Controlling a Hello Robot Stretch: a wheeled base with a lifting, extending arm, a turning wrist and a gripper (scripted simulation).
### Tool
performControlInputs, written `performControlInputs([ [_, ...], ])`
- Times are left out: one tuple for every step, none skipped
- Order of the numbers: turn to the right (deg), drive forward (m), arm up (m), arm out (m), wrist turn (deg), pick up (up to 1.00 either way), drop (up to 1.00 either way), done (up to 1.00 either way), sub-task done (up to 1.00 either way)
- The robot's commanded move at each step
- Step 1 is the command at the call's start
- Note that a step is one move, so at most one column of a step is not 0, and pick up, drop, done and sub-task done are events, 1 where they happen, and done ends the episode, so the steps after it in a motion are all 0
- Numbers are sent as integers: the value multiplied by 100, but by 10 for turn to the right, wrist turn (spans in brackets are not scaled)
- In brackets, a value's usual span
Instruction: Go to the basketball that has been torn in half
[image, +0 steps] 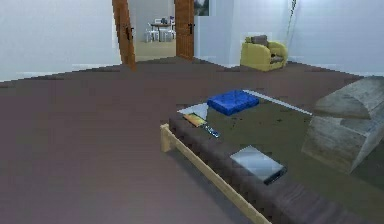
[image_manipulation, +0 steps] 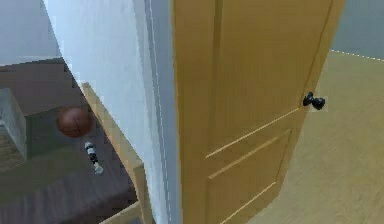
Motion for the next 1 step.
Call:
performControlInputs([
  [-270,0,0,0,0,0,0,0,0],
])
